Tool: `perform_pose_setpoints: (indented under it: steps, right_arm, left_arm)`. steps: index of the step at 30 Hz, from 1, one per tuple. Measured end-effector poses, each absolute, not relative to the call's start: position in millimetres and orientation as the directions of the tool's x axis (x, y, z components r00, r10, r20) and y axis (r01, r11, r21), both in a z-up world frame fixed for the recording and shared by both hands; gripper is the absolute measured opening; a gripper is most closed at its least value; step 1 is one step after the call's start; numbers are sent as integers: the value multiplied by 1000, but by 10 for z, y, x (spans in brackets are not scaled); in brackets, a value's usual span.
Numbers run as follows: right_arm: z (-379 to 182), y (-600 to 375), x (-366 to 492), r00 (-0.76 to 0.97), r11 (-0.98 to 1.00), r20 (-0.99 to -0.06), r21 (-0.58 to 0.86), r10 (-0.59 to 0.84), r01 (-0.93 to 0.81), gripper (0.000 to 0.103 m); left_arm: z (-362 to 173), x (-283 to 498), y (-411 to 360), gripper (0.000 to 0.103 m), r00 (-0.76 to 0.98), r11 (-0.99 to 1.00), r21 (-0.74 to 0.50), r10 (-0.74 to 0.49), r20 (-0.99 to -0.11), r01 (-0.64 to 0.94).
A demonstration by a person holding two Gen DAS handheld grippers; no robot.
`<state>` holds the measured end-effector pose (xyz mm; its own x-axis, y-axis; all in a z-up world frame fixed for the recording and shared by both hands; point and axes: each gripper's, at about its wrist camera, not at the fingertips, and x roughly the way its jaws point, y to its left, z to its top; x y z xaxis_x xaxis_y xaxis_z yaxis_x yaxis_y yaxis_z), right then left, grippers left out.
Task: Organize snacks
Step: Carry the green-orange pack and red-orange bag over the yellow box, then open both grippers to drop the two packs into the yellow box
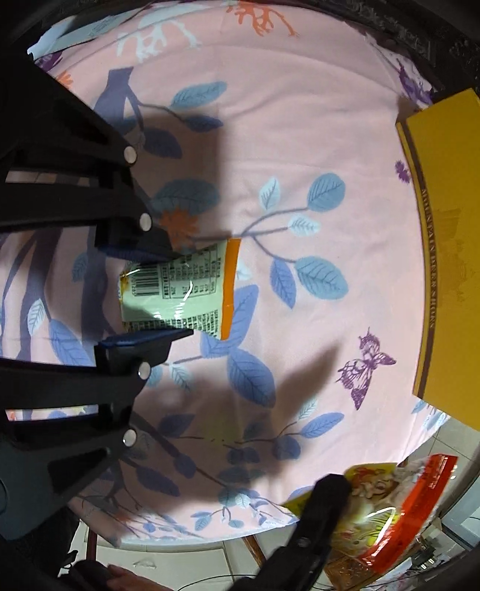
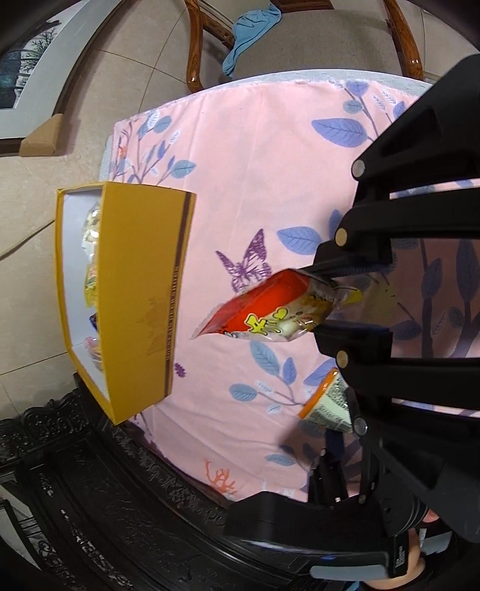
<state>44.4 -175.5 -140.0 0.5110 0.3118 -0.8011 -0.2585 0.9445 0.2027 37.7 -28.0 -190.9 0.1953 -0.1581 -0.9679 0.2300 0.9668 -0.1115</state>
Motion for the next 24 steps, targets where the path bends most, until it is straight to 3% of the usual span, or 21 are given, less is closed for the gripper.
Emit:
perform_pose_setpoints:
  steps: [10, 17, 24]
  right_arm:
    - [-1263, -1685, 659, 526, 936, -780, 219, 338, -277, 21]
    - [-648, -1559, 1291, 641, 934, -684, 199, 349, -296, 21]
    - [-311, -1583, 2039, 688, 947, -651, 198, 319, -252, 21]
  left_arm:
    - [-1302, 701, -25, 31, 306, 977, -145, -186, -934, 154]
    - [-680, 1686, 49, 31, 455, 982, -169, -191, -870, 87]
    - [-302, 2580, -1, 31, 532, 989, -126, -149, -833, 80]
